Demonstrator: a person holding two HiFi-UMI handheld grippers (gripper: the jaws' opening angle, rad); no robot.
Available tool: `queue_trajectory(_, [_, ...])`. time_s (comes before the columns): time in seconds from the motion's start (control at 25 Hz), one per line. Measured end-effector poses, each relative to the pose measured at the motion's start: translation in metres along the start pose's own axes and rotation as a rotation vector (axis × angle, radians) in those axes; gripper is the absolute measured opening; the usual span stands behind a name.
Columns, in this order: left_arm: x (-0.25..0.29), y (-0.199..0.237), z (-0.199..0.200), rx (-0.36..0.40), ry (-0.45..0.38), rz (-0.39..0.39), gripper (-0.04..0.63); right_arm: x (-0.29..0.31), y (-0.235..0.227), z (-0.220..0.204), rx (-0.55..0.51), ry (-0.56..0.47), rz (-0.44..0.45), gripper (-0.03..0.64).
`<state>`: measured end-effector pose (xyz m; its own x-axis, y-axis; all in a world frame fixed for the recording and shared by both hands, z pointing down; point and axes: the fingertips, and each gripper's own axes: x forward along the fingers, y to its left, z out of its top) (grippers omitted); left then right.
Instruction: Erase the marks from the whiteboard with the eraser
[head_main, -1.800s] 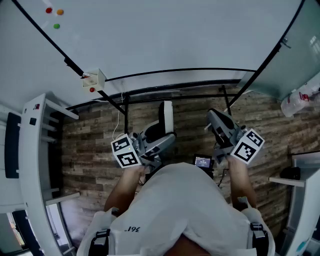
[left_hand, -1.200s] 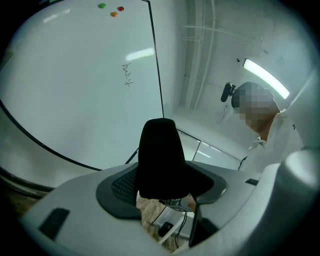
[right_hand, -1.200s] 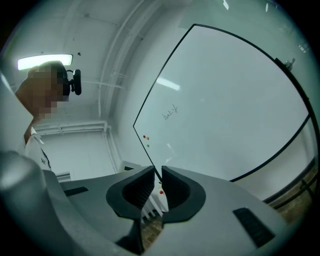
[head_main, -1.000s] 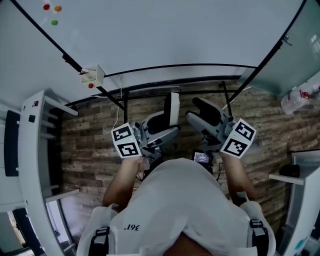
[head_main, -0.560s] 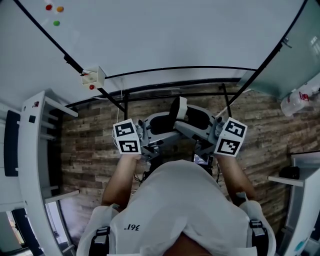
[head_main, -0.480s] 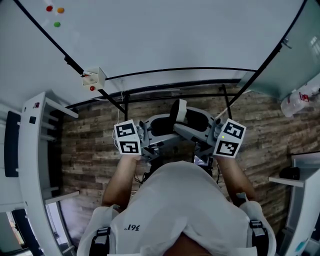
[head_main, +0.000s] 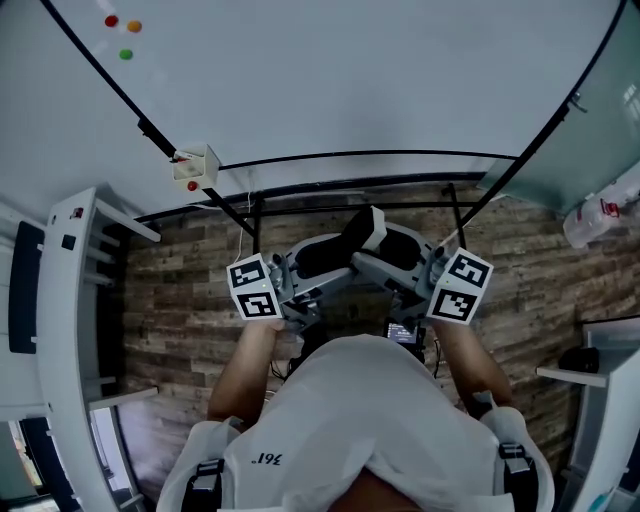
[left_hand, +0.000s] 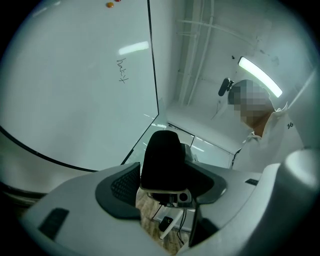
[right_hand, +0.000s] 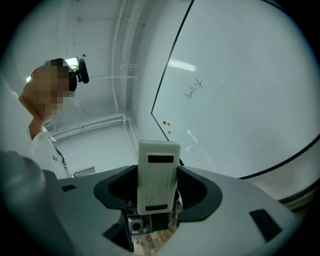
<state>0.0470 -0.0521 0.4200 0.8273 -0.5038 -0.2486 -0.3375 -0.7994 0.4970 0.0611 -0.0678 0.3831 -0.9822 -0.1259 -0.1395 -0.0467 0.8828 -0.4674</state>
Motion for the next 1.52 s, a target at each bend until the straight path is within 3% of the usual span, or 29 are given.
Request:
queue_trajectory(0.44, [-0.022,0.032,0.044,-0.069,-0.23,0.031,0.272,0.045,-0.016,0.015,0.007,-0.055,-0.005,0.265])
queue_trajectory(0.76, [-0.048,0.04,0.057,0.005,-0.231,0.064,0.272,0.068,-0.016,0.042,-0.051,-0.086,-0.009,0.262])
queue_trajectory(0.96, [-0.098,0.087,0.104,0.053,-0.287,0.141,0.27,0.117,-0.059,0.07,-0.119,-0.101,-0.077,0.262])
queue_trajectory(1.24, [-0.14,0.092,0.139,0.141,-0.328,0.216,0.187,0.134,-0.069,0.08,-0.161,-0.11,-0.161,0.262])
queue_trajectory(1.4, [-0.166,0.112,0.165,0.183,-0.328,0.268,0.049,0.172,-0.088,0.094,-0.223,-0.099,-0.232,0.261])
queue_trajectory(1.52, [-0.184,0.127,0.189,0.213,-0.325,0.288,0.009,0.205,-0.102,0.112,-0.268,-0.113,-0.274,0.261])
